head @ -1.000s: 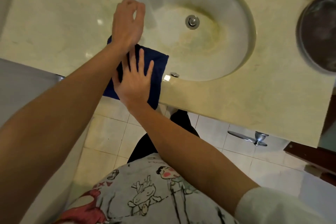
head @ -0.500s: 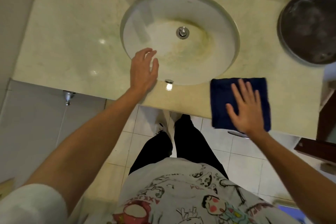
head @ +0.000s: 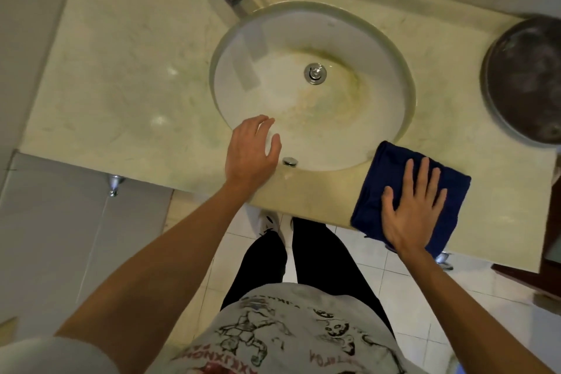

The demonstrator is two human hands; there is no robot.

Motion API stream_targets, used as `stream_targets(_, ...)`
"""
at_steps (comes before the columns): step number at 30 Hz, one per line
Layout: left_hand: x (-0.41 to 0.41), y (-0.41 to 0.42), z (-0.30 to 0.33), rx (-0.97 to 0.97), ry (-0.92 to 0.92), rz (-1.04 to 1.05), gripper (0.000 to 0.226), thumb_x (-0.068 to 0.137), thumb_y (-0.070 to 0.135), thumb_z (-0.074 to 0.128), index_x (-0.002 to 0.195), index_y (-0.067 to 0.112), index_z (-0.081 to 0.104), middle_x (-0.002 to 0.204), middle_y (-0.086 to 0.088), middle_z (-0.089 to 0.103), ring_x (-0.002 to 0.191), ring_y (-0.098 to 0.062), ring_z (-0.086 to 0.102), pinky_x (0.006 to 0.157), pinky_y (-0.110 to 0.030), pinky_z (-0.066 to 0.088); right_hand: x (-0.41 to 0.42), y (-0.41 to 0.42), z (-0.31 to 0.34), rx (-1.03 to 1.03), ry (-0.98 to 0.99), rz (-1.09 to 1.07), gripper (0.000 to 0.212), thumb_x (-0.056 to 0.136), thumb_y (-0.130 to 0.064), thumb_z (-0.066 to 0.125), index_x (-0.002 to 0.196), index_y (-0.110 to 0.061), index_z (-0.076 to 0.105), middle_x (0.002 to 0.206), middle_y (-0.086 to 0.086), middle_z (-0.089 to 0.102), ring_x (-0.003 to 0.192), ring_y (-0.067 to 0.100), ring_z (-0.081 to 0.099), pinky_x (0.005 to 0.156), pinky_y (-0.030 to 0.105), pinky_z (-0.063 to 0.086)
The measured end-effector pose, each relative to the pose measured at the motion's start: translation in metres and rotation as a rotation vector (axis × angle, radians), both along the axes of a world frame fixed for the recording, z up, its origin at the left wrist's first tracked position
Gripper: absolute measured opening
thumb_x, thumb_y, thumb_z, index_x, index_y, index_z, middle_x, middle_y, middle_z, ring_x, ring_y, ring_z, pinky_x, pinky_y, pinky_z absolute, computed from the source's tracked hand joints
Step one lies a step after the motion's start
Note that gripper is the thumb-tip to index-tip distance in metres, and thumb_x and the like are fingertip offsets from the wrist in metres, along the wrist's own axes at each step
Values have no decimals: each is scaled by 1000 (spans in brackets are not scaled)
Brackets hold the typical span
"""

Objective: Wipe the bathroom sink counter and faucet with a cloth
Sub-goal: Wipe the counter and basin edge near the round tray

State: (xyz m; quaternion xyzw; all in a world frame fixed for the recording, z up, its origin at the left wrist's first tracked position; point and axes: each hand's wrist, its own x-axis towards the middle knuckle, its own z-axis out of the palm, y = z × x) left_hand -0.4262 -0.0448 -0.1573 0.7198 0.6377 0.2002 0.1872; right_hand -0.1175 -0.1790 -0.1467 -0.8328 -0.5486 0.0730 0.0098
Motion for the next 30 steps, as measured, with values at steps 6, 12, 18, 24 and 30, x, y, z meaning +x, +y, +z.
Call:
stream_targets(6,-1,3,-3,8,45,-25,39,100,28,52,132,8,63,133,-8,63,121,-25,57,106,-41,44,32,121,-1,7,3,13,69,103,-53,28,165,-25,11,172,3,5,158,27,4,126,56,7)
stream_targets(12,0,3,-3,-9,58,-12,41,100,29,51,133,8,62,134,-8,62,123,-26,55,107,-44,44,56,236,2,8,4,84,72,101,-53,29,165,-25,10,172,3,5,158,27,4,127,54,6)
stream_targets(18,0,4,-4,-21,90,1,42,100,30,50,134,8,63,135,-8,62,125,-25,55,109,-44,42,56,322,9,24,68,166,73,102,-62,17,164,-26,12,172,0,7,159,25,3,127,52,3)
stream_targets(24,-1,4,-4,-21,83,-3,40,100,28,50,131,8,65,133,-8,63,123,-25,56,108,-44,42,59,330,9,45,89,163,73,102,-63,16,164,-26,13,172,1,7,159,25,4,127,52,4)
stream_targets(30,0,4,-3,20,92,-12,37,98,24,51,126,5,67,127,-11,66,116,-27,59,103,-42,45,65,241,3,18,50,163,72,103,-61,25,165,-26,11,172,2,5,159,25,4,127,52,6)
